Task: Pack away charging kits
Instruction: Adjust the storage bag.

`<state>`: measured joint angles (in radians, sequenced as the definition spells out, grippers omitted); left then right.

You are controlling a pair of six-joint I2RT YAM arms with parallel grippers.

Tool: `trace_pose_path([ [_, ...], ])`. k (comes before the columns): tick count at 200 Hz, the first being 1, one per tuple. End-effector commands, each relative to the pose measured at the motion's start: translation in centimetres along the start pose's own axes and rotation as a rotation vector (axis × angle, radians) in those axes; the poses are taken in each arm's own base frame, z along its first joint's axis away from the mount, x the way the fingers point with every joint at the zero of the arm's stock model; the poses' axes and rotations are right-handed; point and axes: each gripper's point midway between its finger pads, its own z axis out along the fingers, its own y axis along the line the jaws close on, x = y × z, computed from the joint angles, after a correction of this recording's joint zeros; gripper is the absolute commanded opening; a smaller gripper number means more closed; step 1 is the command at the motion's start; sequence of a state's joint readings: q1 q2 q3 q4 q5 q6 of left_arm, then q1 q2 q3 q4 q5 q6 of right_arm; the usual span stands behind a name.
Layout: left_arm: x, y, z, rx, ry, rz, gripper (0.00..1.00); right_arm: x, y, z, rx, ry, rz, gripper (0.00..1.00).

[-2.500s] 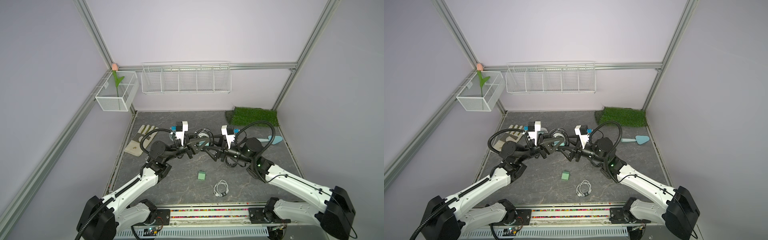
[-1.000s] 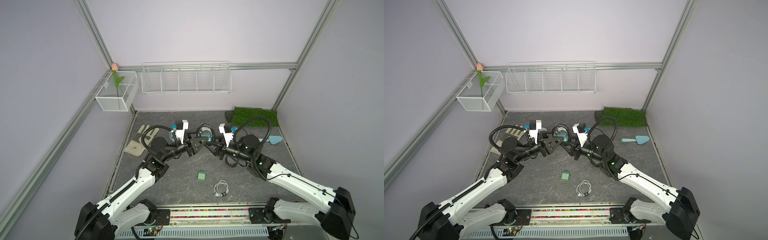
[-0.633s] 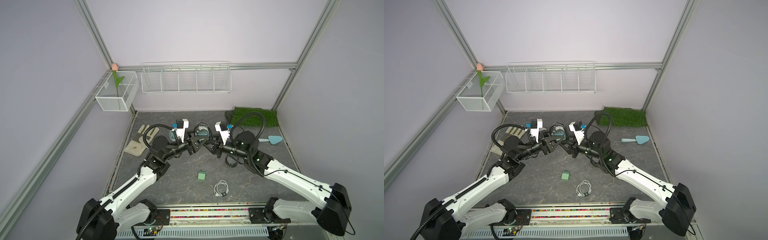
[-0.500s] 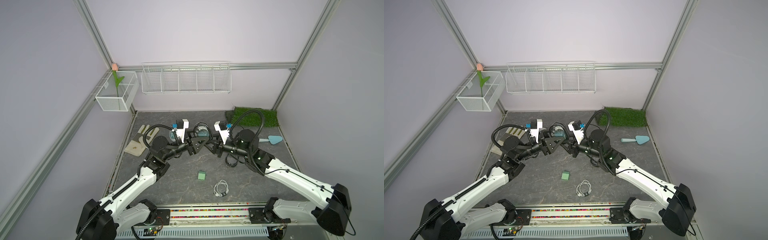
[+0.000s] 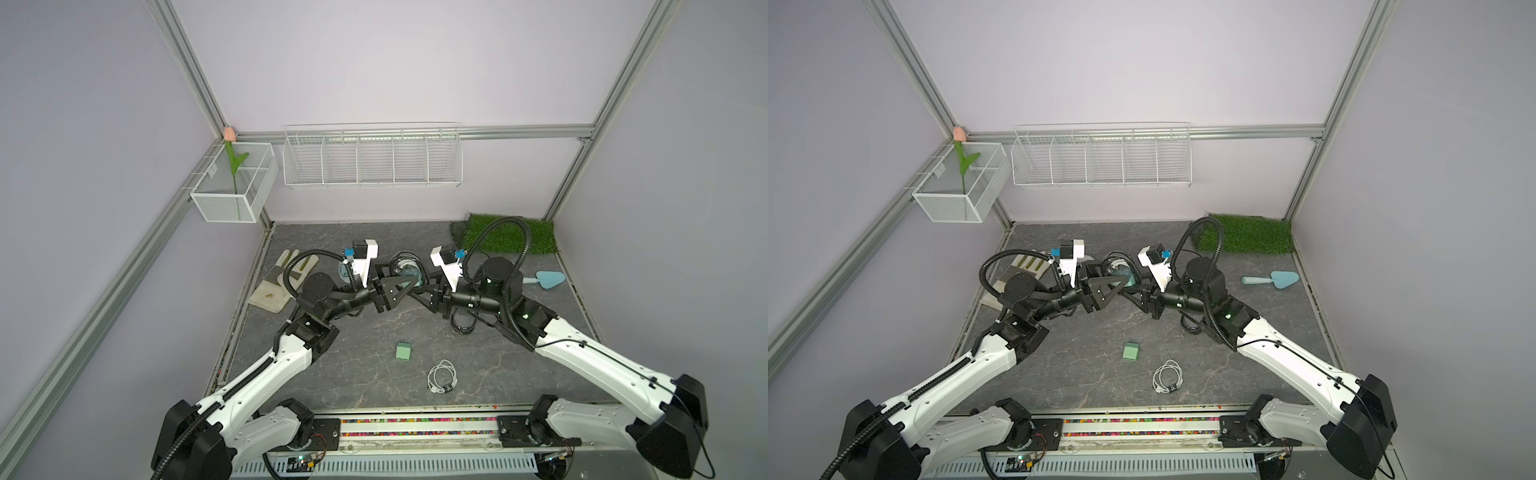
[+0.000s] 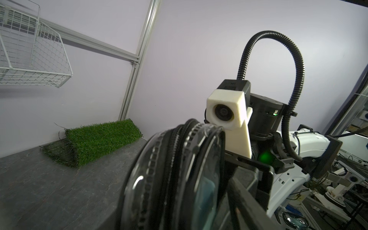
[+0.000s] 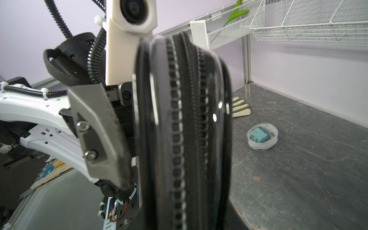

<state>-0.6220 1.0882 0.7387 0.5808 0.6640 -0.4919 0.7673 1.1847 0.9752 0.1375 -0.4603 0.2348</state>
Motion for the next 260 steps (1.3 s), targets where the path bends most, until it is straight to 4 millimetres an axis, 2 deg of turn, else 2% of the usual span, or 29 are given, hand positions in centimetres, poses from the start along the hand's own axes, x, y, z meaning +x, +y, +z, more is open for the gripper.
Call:
trace_pose_path([
  [1,-1.0,-0.9,0.4,0.047,-0.008,0.024,0.63,-0.7,0.3,0.6,-0.037,0.003,-0.009,0.17],
  [11,-0.9,-0.8,0.4,0.047,-0.006,0.024,0.62,-0.6,0.0,0.8,-0.025,0.010,-0.003,0.17],
  [26,-0.8,-1.0,0.4,0.056,-0.003,0.027,0.53,-0.6,-0.5,1.0,-0.001,0.012,-0.002,0.20],
  [36,-0.8,-0.9,0.5,0.055,-0.003,0.027,0.45,-0.7,-0.7,1.0,0.014,0.009,0.000,0.22],
  [44,-0.6,-0.7,0.5,0.049,-0.002,0.024,0.34,-0.8,-0.9,1.0,0.024,0.009,0.000,0.23],
  [52,-0.6,-0.6,0.5,0.044,-0.004,0.022,0.29,-0.9,-1.1,1.0,0.032,0.007,-0.002,0.25],
  [85,-0.6,-0.5,0.5,0.043,-0.002,0.017,0.31,-0.8,-1.9,0.9,0.064,0.014,-0.009,0.32],
  [116,-0.6,-0.4,0.5,0.038,-0.004,0.015,0.33,-0.7,-2.3,0.7,0.065,0.013,0.000,0.61],
  [158,-1.3,0.3,0.0,-0.005,-0.045,0.007,0.30,-0.7,-2.2,-0.1,0.065,-0.004,-0.010,0.76],
  [177,-2.0,1.0,-0.3,-0.047,-0.076,-0.002,0.20,-0.8,-3.0,-1.1,0.139,-0.015,-0.022,0.81],
  [199,-3.5,2.9,-1.5,-0.189,-0.157,-0.026,0.11,-1.1,-4.1,-3.1,0.267,-0.062,-0.032,0.89],
  [212,-4.6,3.5,-2.3,-0.260,-0.211,-0.049,0.08,-1.3,-4.3,-4.2,0.323,-0.099,-0.029,0.88],
  [229,-6.0,4.1,-3.4,-0.340,-0.267,-0.083,0.06,-1.9,-3.5,-4.4,0.338,-0.150,-0.020,0.76],
  [234,-6.2,4.4,-3.7,-0.368,-0.276,-0.099,0.05,-0.6,-3.4,-4.0,0.338,-0.130,-0.016,0.73],
  [260,-6.9,5.3,-4.5,-0.436,-0.320,-0.169,0.00,-0.3,-1.4,-1.7,0.334,-0.131,-0.058,0.62],
])
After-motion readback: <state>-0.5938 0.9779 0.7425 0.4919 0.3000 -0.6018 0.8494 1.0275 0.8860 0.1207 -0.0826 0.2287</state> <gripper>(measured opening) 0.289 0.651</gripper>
